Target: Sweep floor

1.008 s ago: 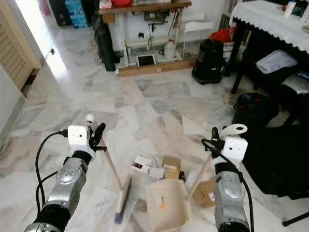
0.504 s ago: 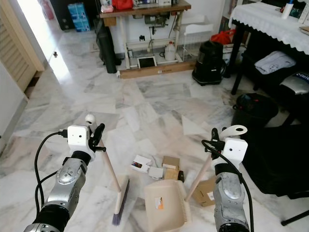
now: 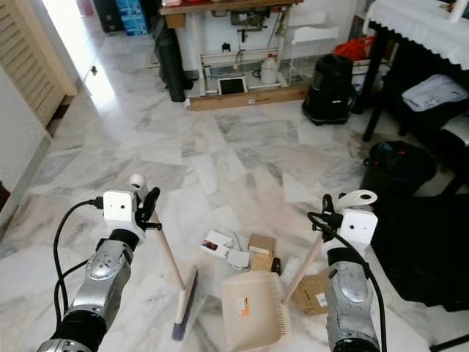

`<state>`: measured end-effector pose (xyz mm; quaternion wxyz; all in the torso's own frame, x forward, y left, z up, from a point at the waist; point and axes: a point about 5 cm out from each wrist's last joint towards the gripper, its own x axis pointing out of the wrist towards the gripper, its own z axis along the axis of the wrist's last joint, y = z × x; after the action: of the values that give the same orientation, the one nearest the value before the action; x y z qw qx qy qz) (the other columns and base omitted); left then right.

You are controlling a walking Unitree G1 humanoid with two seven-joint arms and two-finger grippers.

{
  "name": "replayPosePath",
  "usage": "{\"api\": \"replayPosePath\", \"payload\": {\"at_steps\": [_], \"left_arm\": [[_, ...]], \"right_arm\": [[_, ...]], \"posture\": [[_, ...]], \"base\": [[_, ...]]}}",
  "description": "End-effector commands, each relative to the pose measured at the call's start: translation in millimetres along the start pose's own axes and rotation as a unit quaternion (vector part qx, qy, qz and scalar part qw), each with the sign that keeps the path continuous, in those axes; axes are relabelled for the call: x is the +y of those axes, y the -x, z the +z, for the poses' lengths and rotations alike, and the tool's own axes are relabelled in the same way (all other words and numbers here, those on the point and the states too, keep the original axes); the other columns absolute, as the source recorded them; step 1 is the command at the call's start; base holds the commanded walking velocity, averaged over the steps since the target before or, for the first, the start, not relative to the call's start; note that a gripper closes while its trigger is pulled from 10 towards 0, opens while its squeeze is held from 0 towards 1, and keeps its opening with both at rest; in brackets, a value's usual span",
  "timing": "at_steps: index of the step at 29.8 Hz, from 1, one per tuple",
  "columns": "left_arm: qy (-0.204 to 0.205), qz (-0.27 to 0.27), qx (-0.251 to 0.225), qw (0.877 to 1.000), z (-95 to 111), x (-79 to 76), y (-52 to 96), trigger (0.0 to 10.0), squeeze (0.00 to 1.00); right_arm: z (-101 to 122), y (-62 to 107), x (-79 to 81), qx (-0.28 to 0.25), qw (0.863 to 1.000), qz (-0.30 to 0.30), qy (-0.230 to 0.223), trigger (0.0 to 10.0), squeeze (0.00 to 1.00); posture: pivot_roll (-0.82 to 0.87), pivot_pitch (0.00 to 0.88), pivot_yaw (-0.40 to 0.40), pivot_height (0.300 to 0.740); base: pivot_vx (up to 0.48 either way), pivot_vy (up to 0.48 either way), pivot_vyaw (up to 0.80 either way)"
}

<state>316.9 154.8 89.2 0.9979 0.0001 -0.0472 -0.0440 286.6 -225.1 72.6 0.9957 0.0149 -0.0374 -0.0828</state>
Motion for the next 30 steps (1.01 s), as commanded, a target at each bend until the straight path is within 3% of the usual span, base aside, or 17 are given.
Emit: {"api": "replayPosePath", "payload": {"at_steps": [1, 10, 16, 30], "left_arm": [[-0.005, 0.006, -0.018, 1.000, 7.7, 4.0, -3.2, 10.0, 0.00], [-0.003, 0.011, -0.020, 1.000, 8.7, 5.4, -3.6, 10.0, 0.00], [-0.003, 0.011, -0.020, 1.000, 8.9, 5.3, -4.0, 10.0, 0.00], [-0.007, 0.012, -0.022, 1.000, 9.3, 6.1, -3.8, 10.0, 0.00]], "right_arm": [[6.6, -4.2, 0.7, -0.012, 1.000, -0.005, -0.013, 10.0, 0.00], [7.1, -5.6, 2.1, -0.012, 1.000, -0.004, -0.013, 10.0, 0.00], [7.1, -5.6, 1.1, -0.011, 1.000, -0.006, -0.014, 10.0, 0.00], [7.3, -6.0, 1.6, -0.011, 1.000, -0.006, -0.013, 10.0, 0.00]], "posture": [[-0.09, 0.000, 0.050, 0.740], [-0.09, 0.000, 0.049, 0.740], [-0.09, 0.000, 0.049, 0.740], [-0.09, 0.000, 0.050, 0.740]], "base": [[0.000, 0.000, -0.79], [0.000, 0.000, -0.79], [0.000, 0.398, -0.79], [0.000, 0.134, -0.79]]}}
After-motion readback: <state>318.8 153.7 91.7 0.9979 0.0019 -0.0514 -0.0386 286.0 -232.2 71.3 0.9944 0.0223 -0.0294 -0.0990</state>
